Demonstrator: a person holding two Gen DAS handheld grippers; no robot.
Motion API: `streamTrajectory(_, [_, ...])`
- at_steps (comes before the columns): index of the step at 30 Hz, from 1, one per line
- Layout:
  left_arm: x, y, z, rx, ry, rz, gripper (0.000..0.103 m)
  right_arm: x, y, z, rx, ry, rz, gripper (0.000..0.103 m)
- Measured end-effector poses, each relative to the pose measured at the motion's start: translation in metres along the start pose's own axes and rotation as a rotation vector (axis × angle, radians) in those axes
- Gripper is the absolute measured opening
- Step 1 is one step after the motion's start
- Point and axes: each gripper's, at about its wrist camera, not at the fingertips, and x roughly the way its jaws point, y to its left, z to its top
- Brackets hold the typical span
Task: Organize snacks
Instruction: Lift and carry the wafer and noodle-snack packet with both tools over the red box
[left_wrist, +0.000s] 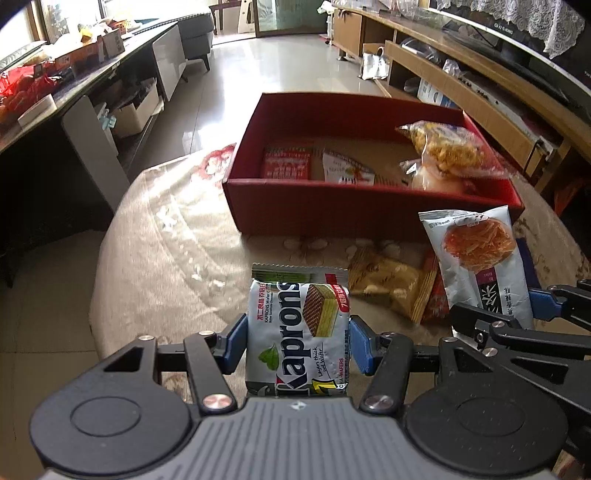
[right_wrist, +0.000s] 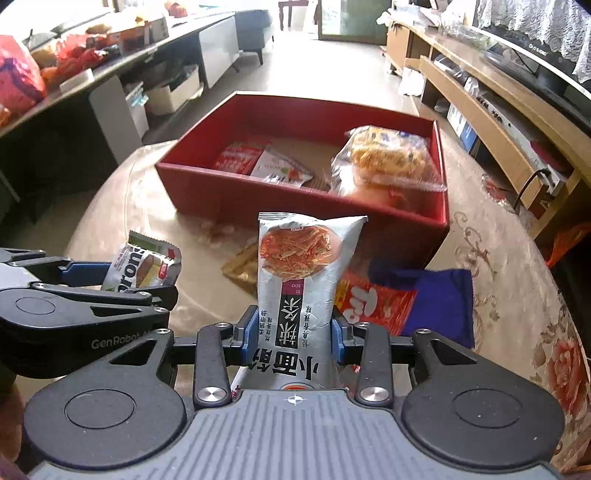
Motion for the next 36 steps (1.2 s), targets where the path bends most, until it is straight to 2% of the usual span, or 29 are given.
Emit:
streamTrajectory(12, [-0.005, -0.007, 0.034, 0.020, -0.061, 0.005, 0.056, -0.002, -0.012, 0.026, 0.049, -0.060, 0.008, 0.046])
streamTrajectory(36, [0.009, -0.024, 0.095, -0.005, -0.129, 0.008, 0.056, 0.006, -0.042, 0.076, 0.123, -0.150, -0.030, 0.046])
